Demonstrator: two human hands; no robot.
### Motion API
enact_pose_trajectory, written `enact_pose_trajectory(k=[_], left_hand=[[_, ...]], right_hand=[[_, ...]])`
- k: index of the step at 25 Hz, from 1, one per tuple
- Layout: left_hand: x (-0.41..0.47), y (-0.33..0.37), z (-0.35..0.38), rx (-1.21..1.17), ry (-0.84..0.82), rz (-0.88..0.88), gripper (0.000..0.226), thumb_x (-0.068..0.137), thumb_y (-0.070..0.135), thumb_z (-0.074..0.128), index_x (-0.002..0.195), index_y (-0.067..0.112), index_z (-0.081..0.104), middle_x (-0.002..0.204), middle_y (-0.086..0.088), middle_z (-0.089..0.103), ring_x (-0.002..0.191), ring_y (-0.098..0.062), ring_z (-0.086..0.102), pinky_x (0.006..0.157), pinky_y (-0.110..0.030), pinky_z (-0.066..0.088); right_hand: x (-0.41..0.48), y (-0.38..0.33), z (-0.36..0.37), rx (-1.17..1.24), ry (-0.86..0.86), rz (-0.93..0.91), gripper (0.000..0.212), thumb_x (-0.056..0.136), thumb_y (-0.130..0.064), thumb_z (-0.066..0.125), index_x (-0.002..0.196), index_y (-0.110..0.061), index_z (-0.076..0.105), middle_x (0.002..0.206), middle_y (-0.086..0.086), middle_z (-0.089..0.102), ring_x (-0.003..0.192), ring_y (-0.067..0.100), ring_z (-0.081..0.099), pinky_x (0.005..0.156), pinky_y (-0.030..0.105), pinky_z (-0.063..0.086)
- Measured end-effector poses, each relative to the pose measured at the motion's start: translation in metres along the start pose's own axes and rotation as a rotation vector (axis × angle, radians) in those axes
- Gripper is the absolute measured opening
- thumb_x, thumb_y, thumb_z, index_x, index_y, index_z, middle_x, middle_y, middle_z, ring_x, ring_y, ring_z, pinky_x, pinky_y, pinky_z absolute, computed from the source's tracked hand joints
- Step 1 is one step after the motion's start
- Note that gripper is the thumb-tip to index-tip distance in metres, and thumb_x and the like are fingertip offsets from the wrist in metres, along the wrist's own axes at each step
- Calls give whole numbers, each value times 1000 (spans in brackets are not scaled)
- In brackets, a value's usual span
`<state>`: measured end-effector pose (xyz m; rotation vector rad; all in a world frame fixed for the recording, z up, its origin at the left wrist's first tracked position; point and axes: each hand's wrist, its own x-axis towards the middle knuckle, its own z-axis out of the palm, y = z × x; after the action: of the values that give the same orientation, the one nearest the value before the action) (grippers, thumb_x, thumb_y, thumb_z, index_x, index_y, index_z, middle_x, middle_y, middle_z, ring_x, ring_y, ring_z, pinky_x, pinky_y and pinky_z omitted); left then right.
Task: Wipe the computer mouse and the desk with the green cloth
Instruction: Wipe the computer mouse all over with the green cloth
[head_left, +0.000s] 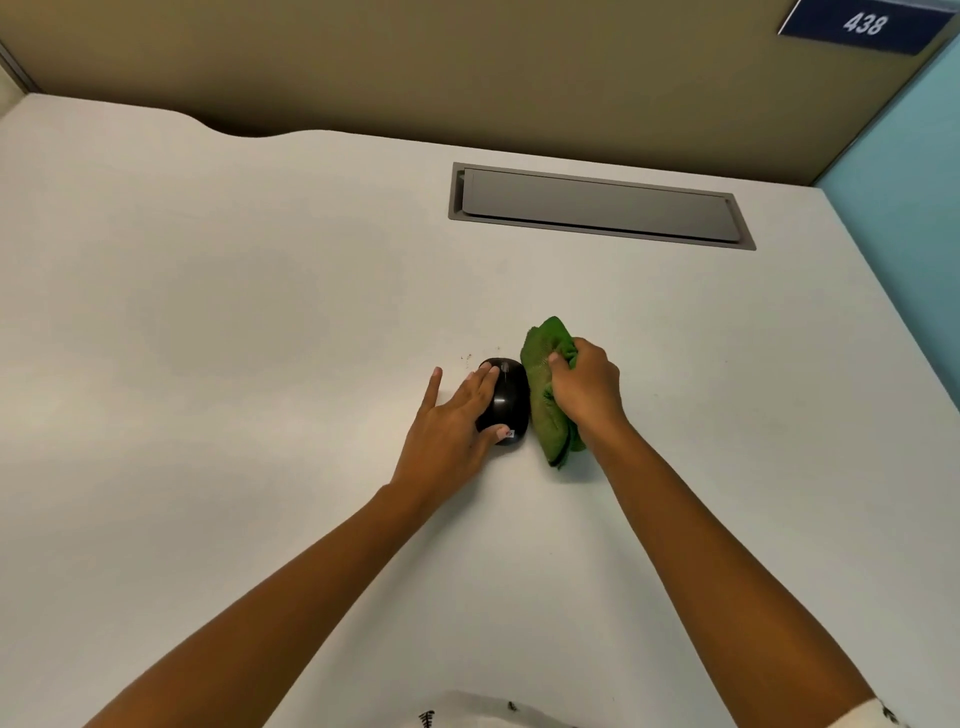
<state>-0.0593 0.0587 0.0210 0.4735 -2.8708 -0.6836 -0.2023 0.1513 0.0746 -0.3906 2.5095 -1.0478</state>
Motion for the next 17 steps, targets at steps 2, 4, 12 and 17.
enact_pose_trajectory(k=[2, 4, 12, 17], left_hand=[[2, -1, 1, -26, 16, 10, 65, 98, 38, 47, 152, 13, 20, 157, -5, 30, 138, -15, 41, 120, -36, -13], [3, -2, 1, -31, 30, 4, 66, 97, 38, 49, 152, 13, 22, 156, -6, 31, 137, -15, 42, 119, -34, -14], [2, 1, 1, -98, 41, -21, 68, 94, 31, 56, 151, 12, 25, 155, -7, 34, 135, -18, 46, 115, -23, -20], [1, 2, 2, -112, 58, -5, 66, 94, 27, 58, 150, 9, 27, 154, -8, 35, 131, -20, 50, 112, -18, -24]], right_hand=[[5, -2, -1, -22, -12, 60, 25, 95, -19, 46, 107, -2, 60, 107, 17, 63, 94, 30, 57, 75, 29, 42], [6, 0, -4, -28, -44, 85, 24, 95, -19, 46, 99, -1, 61, 96, 15, 62, 82, 25, 55, 69, 28, 43], [-31, 23, -10, 82, -124, 153, 24, 95, -22, 46, 98, -4, 63, 97, 14, 66, 90, 28, 62, 77, 34, 51], [-56, 37, -12, 153, -171, 195, 23, 96, -22, 47, 102, -8, 64, 100, 14, 67, 93, 28, 64, 82, 37, 54]])
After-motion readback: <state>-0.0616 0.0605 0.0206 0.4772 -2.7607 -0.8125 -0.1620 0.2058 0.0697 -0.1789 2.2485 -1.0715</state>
